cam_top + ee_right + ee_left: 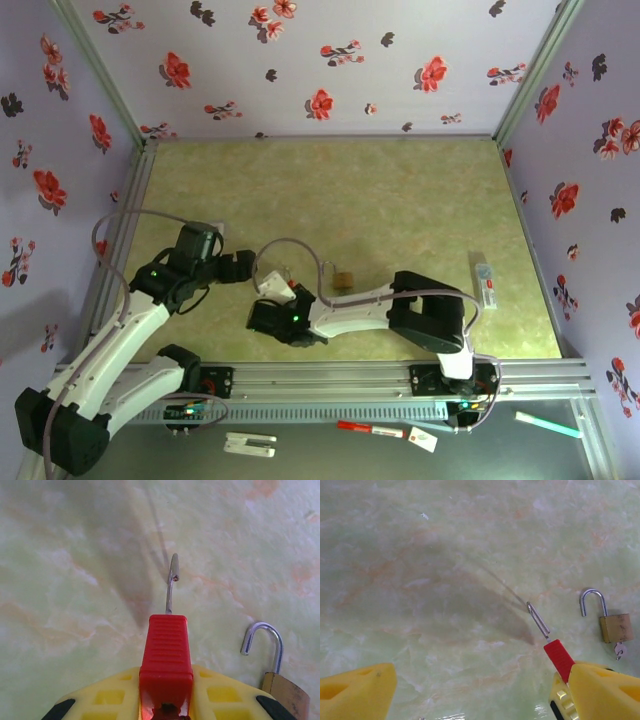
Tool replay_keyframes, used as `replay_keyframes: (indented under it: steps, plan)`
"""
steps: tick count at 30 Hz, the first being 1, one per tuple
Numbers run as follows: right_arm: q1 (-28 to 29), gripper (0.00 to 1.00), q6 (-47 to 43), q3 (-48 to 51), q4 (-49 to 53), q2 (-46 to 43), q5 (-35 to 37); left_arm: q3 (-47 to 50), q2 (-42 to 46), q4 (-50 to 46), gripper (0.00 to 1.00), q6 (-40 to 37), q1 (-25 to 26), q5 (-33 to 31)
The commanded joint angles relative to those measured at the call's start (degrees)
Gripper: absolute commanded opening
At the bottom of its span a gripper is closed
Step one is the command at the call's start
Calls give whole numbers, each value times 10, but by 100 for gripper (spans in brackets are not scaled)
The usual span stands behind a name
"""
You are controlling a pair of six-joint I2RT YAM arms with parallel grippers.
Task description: Unlock with the key
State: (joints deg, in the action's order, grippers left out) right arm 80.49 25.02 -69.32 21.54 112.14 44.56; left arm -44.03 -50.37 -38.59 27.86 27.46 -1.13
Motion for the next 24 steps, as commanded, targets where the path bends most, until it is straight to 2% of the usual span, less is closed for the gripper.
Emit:
replay_keyframes:
  steps: [1,5,8,12,14,18,24]
  plan:
    - [32,5,-46,-23,51,35,35,9,9,5,89,-20,-6,-10]
    - [59,14,-85,-41,69,69,71,12,9,8,89,-29,-6,-12]
    - [70,25,-97,-42,75,75,86,14,9,8,89,-32,-7,-12]
    - [74,64,-113,-26,74,49,83,13,11,9,89,-30,-7,-12]
    - [78,76,-124,-17,76,29,81,10,11,1,89,-24,-7,-28]
    - [78,89,-103,-8,98,-34,50,-8,6,-16,90,-19,-10,-39]
    - [71,96,-45,6,157,-159,-4,-49,5,-37,90,-14,-11,-37]
